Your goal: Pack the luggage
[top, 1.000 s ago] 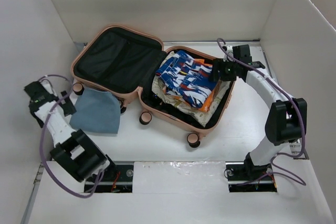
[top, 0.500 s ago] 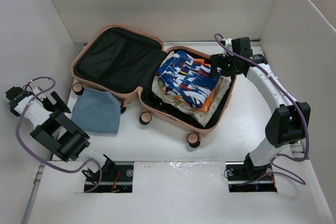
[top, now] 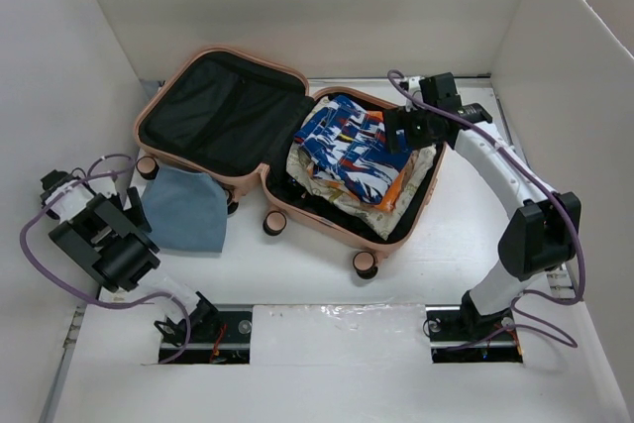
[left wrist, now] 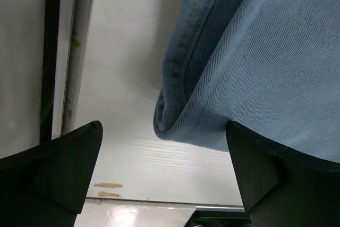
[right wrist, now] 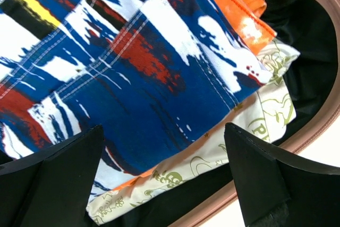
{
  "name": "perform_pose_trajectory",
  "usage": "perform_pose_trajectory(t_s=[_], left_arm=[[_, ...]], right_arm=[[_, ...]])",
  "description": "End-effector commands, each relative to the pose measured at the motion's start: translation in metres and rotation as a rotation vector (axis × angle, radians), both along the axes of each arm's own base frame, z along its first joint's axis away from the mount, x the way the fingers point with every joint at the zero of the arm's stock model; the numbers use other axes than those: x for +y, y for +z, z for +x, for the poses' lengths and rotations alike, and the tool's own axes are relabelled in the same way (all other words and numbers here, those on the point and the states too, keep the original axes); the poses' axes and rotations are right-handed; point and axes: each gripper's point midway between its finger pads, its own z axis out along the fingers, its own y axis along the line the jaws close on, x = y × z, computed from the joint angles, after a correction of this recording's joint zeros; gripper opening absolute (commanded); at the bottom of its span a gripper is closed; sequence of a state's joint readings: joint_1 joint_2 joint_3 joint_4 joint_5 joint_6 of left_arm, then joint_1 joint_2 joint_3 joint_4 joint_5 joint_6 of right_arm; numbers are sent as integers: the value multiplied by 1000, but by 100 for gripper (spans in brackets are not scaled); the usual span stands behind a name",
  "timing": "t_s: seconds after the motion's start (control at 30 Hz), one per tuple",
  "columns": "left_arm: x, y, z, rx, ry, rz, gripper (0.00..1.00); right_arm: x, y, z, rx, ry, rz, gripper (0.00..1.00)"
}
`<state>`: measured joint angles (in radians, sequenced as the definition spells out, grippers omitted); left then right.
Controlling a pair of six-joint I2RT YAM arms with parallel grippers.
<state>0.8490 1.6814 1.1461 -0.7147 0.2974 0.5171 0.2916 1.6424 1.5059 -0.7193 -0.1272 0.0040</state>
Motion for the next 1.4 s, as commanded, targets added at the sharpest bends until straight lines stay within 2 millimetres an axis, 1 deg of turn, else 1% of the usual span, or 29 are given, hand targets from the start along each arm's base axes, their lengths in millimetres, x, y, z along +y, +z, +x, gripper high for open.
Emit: perform_pose_trajectory(t_s=[0.0, 0.03, 0.1, 0.17, 0.3, 0.33, 0.37, 0.4, 0.47, 0.5, 0.53, 0.6, 0.63, 0.67, 0.7, 0.73, 0.8, 0.83, 0.87, 0.93, 0.97, 1.0, 1.07, 1.1, 1.17, 1.2, 1.23, 1.3, 1.37], left_arm=[[7, 6, 23, -94, -134, 3, 100], [0, -2, 22, -77, -146, -58, 100], [-16, -6, 30, -66, -216, -121, 100], [-38, -19, 22, 6, -321, -192, 100], [-44, -37, 19, 45, -351, -236, 100], [-43, -41, 20, 51, -351, -244, 98], [-48, -45, 18, 69, -358, -267, 95], [-51, -56, 15, 115, -371, -283, 89], [-54, -66, 10, 167, -379, -289, 81], [-54, -73, 5, 211, -389, -288, 76], [-54, -79, 1, 228, -390, -287, 55], [-53, -88, -3, 257, -379, -285, 24], [-52, -88, -5, 266, -380, -278, 9], [-54, -89, -8, 270, -390, -285, 0], [-54, -89, -8, 270, -390, -285, 0], [-54, -89, -7, 248, -393, -298, 0], [-55, -83, -5, 220, -381, -308, 0], [-54, -77, -2, 194, -379, -312, 0], [-55, -62, 0, 146, -366, -341, 0], [-48, -38, 10, 71, -348, -357, 0], [-52, -16, 7, 16, -321, -418, 0], [-52, -4, 7, -18, -312, -442, 0], [-44, 14, 9, -62, -242, -423, 0], [-40, 29, 9, -93, -239, -375, 0], [-48, 34, 2, -98, -241, -367, 0], [-49, 44, 1, -115, -238, -339, 0], [-50, 49, 2, -122, -225, -328, 0], [-55, 57, 2, -145, -204, -327, 0], [-55, 76, 7, -194, -194, -284, 0]], right_arm=[[-4, 16, -2, -48, -20, -9, 99], [-4, 16, -2, -48, -20, -9, 99], [-5, 16, -2, -48, -36, -11, 99], [-6, 20, 1, -60, -43, -14, 99], [-8, 23, 2, -62, -70, -14, 99], [-8, 27, 3, -70, -70, -11, 99], [-7, 27, 3, -68, -76, -5, 99], [-7, 30, 5, -76, -77, -2, 99], [-10, 34, 7, -87, -97, -7, 99], [-10, 37, 6, -87, -97, -7, 99], [-14, 36, 8, -92, -113, -22, 99], [-14, 44, 10, -105, -127, -19, 99], [-17, 43, 8, -98, -135, -30, 99], [-16, 47, 10, -108, -135, -26, 99], [-19, 45, 9, -102, -142, -37, 99], [-19, 53, 8, -120, -143, -30, 99], [-23, 52, 8, -117, -156, -47, 99], [-23, 56, 6, -127, -157, -43, 99], [-23, 61, 5, -134, -164, -33, 99], [-24, 61, 2, -136, -164, -32, 99], [-25, 64, -1, -142, -164, -30, 99], [-25, 64, -1, -139, -172, -23, 99], [-27, 65, -8, -147, -172, -19, 99], [-27, 64, -11, -143, -179, -13, 99], [-28, 65, -15, -153, -180, -9, 99], [-25, 65, -16, -151, -177, -2, 99], [-25, 69, -18, -161, -177, 2, 99], [-22, 67, -27, -142, -164, -14, 98], [-16, 70, -31, -143, -163, -30, 98]])
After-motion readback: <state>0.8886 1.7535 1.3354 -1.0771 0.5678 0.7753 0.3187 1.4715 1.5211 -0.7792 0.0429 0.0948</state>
